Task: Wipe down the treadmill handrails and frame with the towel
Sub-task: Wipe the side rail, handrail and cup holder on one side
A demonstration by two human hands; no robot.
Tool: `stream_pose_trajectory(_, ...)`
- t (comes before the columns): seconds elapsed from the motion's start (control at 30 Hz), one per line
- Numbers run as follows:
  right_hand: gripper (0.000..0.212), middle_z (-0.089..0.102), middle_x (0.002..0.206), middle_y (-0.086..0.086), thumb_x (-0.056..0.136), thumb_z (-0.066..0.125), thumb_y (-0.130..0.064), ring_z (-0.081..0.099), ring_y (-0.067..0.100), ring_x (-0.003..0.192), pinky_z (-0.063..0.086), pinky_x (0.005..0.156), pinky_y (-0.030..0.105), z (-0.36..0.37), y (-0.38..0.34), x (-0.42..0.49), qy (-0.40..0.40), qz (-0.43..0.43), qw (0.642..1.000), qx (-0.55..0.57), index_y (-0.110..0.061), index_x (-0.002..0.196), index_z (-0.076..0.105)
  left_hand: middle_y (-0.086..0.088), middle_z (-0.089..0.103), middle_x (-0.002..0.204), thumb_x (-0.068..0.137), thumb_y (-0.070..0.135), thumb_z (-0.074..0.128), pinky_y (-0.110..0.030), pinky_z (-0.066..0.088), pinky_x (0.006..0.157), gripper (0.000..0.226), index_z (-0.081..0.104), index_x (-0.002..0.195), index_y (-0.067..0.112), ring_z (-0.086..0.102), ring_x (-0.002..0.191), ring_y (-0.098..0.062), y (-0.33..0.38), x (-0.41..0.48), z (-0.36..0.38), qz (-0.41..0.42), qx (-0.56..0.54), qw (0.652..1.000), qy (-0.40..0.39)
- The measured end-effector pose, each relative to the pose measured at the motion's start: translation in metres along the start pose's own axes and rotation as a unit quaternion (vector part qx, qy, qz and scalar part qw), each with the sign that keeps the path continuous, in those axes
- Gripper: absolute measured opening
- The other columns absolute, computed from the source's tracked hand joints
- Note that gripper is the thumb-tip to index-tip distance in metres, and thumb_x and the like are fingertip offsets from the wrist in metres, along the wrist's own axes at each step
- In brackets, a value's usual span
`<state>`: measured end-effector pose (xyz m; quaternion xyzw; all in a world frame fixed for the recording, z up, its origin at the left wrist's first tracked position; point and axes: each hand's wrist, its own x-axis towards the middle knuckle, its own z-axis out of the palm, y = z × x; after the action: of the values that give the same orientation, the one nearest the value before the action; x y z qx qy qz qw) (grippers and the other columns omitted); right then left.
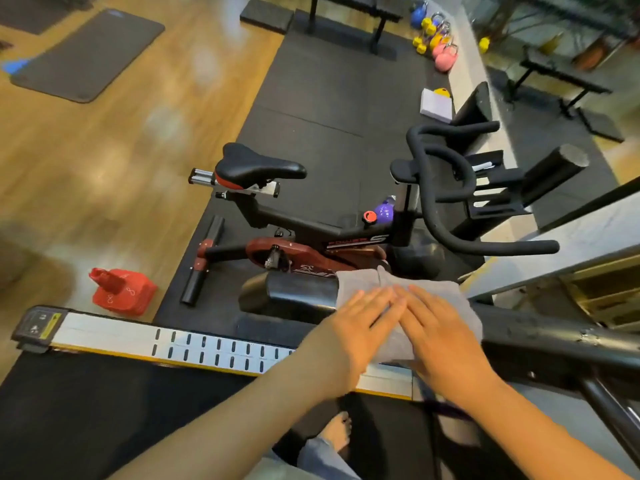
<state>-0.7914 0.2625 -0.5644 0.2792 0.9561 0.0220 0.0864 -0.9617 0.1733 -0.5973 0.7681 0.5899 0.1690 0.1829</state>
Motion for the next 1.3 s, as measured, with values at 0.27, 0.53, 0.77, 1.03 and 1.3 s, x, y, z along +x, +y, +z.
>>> stream_pose_trajectory(0.27, 0.096, 0.051, 0.135, -0.018, 0.061, 0.082, -0.051, 0.050, 0.009, 0.124, 0.034, 0.101, 0.020, -0.044, 0.057, 0.003, -0.176, 0.098, 0.969, 0.144, -0.036, 0.144, 0.036, -0.016, 0.033, 0.153, 0.069, 0.040, 0.084, -0.038, 0.020, 0.118, 0.111, 0.020, 0.152, 0.002, 0.032, 0.141, -0.030, 0.023, 0.072, 0.004, 0.021, 0.008, 0.999, -0.035)
stream_pose_trajectory(0.53, 0.106, 0.055, 0.121, -0.009, 0.041, 0.069, -0.078, 0.056, 0.019, 0.109, 0.046, 0.094, 0.042, -0.030, 0.004, 0.072, -0.249, 0.058, 0.961, 0.108, -0.038, 0.134, 0.036, -0.003, 0.053, 0.131, 0.078, 0.033, 0.077, -0.034, 0.039, 0.106, 0.069, 0.045, 0.136, 0.014, 0.050, 0.123, -0.021, -0.029, 0.034, -0.037, -0.075, -0.004, 0.992, -0.104)
stream_pose_trajectory(0.77, 0.086, 0.055, 0.116, 0.002, 0.061, 0.072, -0.063, 0.056, 0.025, 0.103, 0.043, 0.088, 0.040, -0.020, -0.081, 0.113, -0.110, 0.011, 0.992, 0.055, -0.021, 0.130, 0.042, 0.006, 0.056, 0.119, 0.082, 0.030, 0.074, -0.030, 0.046, 0.096, 0.053, 0.047, 0.128, 0.027, 0.055, 0.111, -0.014, -0.055, -0.028, -0.072, -0.242, -0.057, 0.967, -0.056)
stream_pose_trajectory(1.03, 0.073, 0.049, 0.143, -0.005, 0.084, 0.049, -0.064, 0.045, 0.015, 0.130, 0.037, 0.108, 0.039, -0.007, -0.014, 0.051, -0.041, -0.037, 0.973, 0.224, -0.027, 0.146, 0.038, -0.001, 0.012, 0.163, 0.088, 0.021, 0.057, -0.046, 0.001, 0.122, 0.078, 0.016, 0.154, 0.026, -0.002, 0.152, -0.022, -0.029, -0.029, -0.063, -0.195, -0.081, 0.977, -0.009)
stream_pose_trajectory(1.3, 0.070, 0.064, 0.110, -0.010, 0.076, 0.025, -0.088, 0.059, 0.014, 0.101, 0.047, 0.089, 0.036, -0.044, 0.062, 0.048, -0.264, 0.185, 0.920, 0.225, -0.042, 0.115, 0.060, -0.014, 0.033, 0.157, 0.092, 0.048, 0.044, -0.044, 0.006, 0.122, 0.072, 0.036, 0.149, 0.005, 0.021, 0.149, -0.028, 0.032, 0.012, 0.006, -0.053, -0.048, 0.991, 0.114)
